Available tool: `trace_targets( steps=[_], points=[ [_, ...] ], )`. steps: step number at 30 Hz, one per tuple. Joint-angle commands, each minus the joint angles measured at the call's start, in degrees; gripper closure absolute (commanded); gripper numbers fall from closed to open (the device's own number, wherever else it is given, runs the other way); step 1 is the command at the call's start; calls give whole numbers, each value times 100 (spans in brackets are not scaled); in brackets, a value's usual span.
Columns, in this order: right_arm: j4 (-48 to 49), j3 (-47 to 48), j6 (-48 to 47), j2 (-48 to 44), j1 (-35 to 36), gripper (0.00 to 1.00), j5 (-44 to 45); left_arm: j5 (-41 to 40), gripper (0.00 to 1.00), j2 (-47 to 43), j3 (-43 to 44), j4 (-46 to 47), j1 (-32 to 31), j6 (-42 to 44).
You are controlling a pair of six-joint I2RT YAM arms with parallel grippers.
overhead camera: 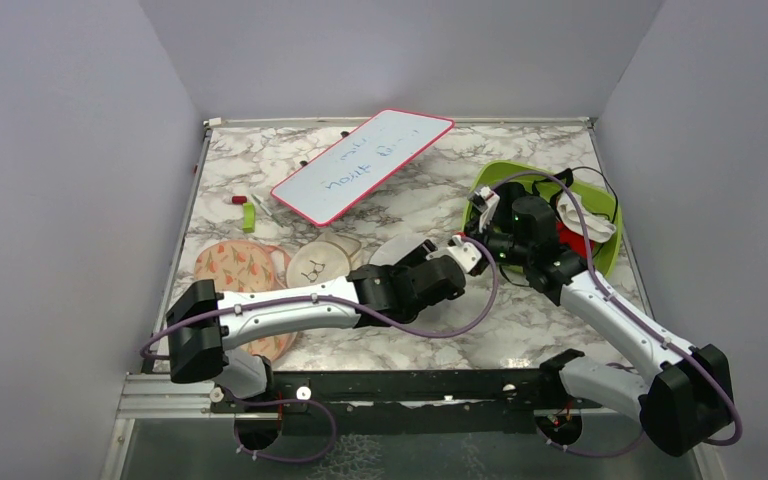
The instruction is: Unzip the laundry bag and remove the bra
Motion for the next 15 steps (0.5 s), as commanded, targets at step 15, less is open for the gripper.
trace_targets(
  steps=[15],
  points=[
    [-369, 148, 113, -186, -5, 99, 1368, -366, 100, -481, 65, -50, -22, 807]
  ],
)
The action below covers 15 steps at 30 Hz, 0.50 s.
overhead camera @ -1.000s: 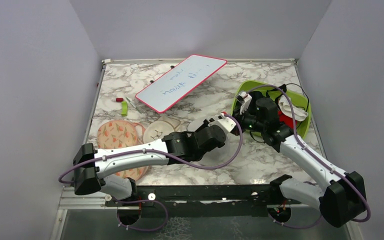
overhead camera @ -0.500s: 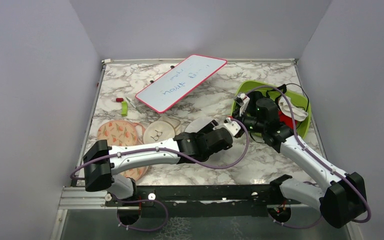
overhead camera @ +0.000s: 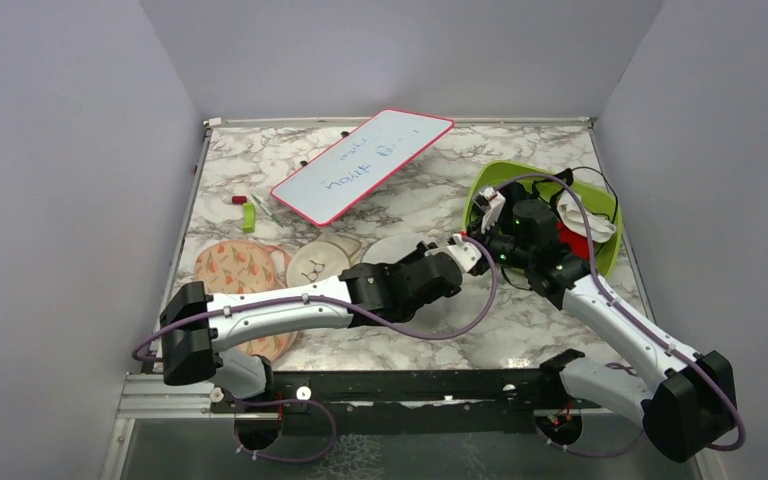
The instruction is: Unzip the laundry bag and remove the bra
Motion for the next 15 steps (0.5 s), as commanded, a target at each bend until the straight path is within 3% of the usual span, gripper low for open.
trace_targets(
  steps=[1, 6, 13, 15],
  points=[
    [-198, 217, 0, 33, -12, 99, 837, -94, 100, -597, -142, -17, -31, 303],
    [-50, 310, -67, 359, -12, 99, 1049, 125, 100, -843, -226, 21, -68, 398],
    [476, 360, -207, 854, -12, 99, 280, 221, 100, -733, -189, 66, -134, 336],
    [316, 416, -224, 950, -16, 92, 251, -18, 100, -663, -153, 32, -130, 232]
  ],
)
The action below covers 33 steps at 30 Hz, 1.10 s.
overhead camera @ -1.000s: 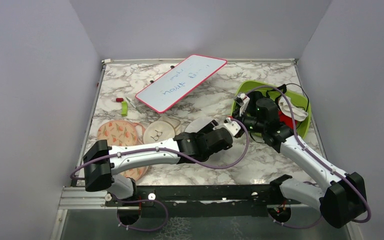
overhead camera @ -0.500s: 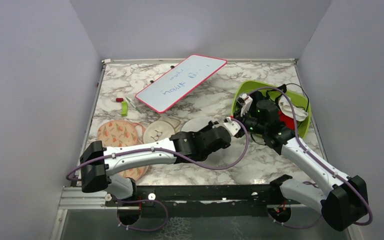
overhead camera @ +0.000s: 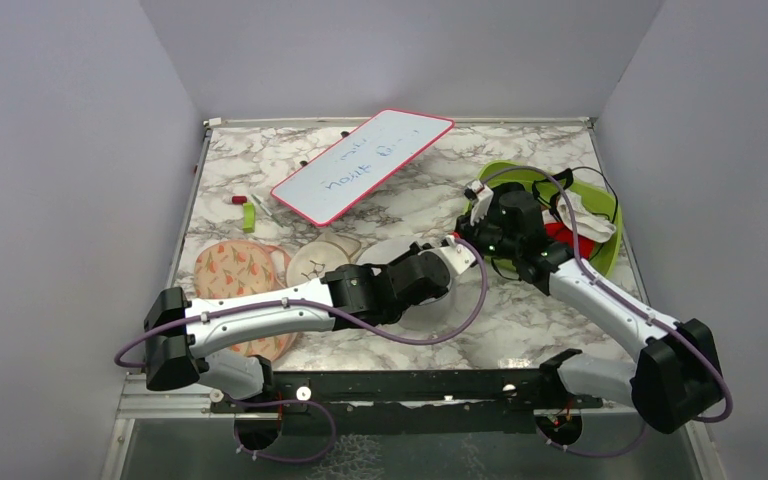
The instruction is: Unzip the laundry bag and remove the bra
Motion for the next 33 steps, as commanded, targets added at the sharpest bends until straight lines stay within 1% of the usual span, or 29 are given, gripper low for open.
trace_targets(
  steps=[1, 5, 8, 9, 10, 12, 14, 16, 19, 21, 23, 25, 26, 29, 33],
  points=[
    [-93, 214, -201, 233, -58, 86, 56, -394, 100, -4, 90, -30, -86, -109],
    [-371, 79, -249, -224, -59, 69, 309, -499, 100, 12, 95, -46, -86, -160],
    [-373, -87, -153, -720, -62, 54, 775, -545, 100, 59, 89, -39, -83, -111],
    [-298, -148, -137, -867, -58, 46, 877, -553, 100, 81, 101, -43, -86, -82],
    [-174, -224, -160, -1010, -58, 43, 866, -570, 100, 97, 123, -45, -79, -64],
    [352, -466, -173, -1256, -58, 39, 568, -575, 100, 120, 157, -46, -80, -20],
    [1188, -845, -286, -1375, -60, 38, -75, -537, 100, 111, 196, -47, -82, 4],
    [2330, -1311, -226, -1381, -57, 37, -689, -486, 100, 93, 226, -49, -86, 19],
    [4218, -1978, -199, -1214, -52, 37, -1439, -359, 100, 14, 236, -60, -82, 16],
    [5199, -2186, -258, -1007, -51, 37, -1767, -291, 100, -49, 216, -50, -86, -6],
    [5572, -2211, -366, -751, -41, 39, -1880, -248, 100, -100, 191, -55, -86, -28],
    [5639, -2093, -514, -445, -1, 46, -1984, -155, 100, -132, 170, -60, -88, -22],
    [5613, -2027, -599, -318, 42, 48, -1960, -93, 100, -150, 177, -58, -87, -18],
    [5798, -1950, -755, -36, 125, 48, -1866, 15, 100, -173, 183, -44, -86, 14],
    [5978, -1816, -997, 298, 236, 45, -2083, -12, 100, -188, 157, -49, -86, 49]
  ],
)
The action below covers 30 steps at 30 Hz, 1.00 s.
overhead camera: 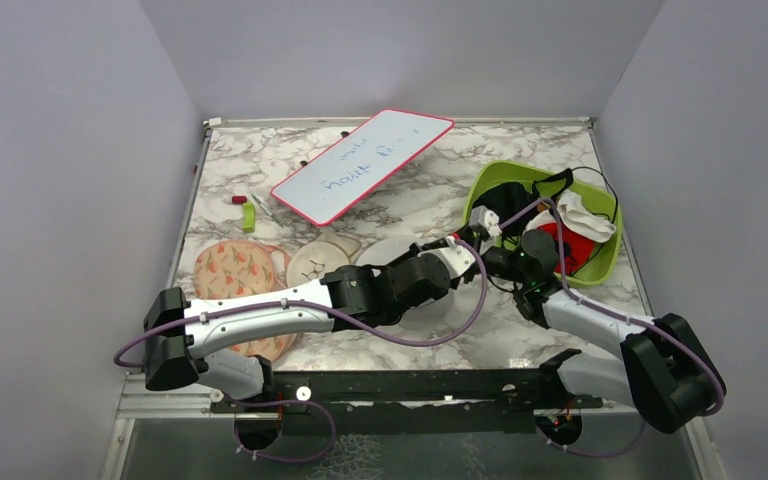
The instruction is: Unzip the laundry bag and remove the bra
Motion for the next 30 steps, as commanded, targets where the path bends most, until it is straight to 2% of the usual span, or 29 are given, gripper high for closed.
trace_targets(
  steps=[1, 6, 17, 20, 23, 25, 30],
  points=[
    [689, 259, -465, 314, 160, 43, -340, 132, 100, -198, 139, 2, -41, 86],
    [1165, 338, -551, 603, 316, 39, -463, 118, 100, -265, 67, 8, -41, 155],
    [607, 228, -865, 141, 325, 37, 560, 97, 99, -336, 3, 37, -41, 281],
    [494, 248, -969, 95, 325, 37, 346, 85, 99, -360, -56, 84, -41, 281],
    [568, 387, -914, 278, 337, 41, -218, 125, 98, -356, -22, 115, -40, 274],
    [576, 538, -877, 513, 406, 49, -463, 145, 97, -335, 21, 117, -41, 277],
    [1116, 481, -587, 771, 510, 62, -381, 62, 93, -228, 113, 126, -39, 346]
  ],
)
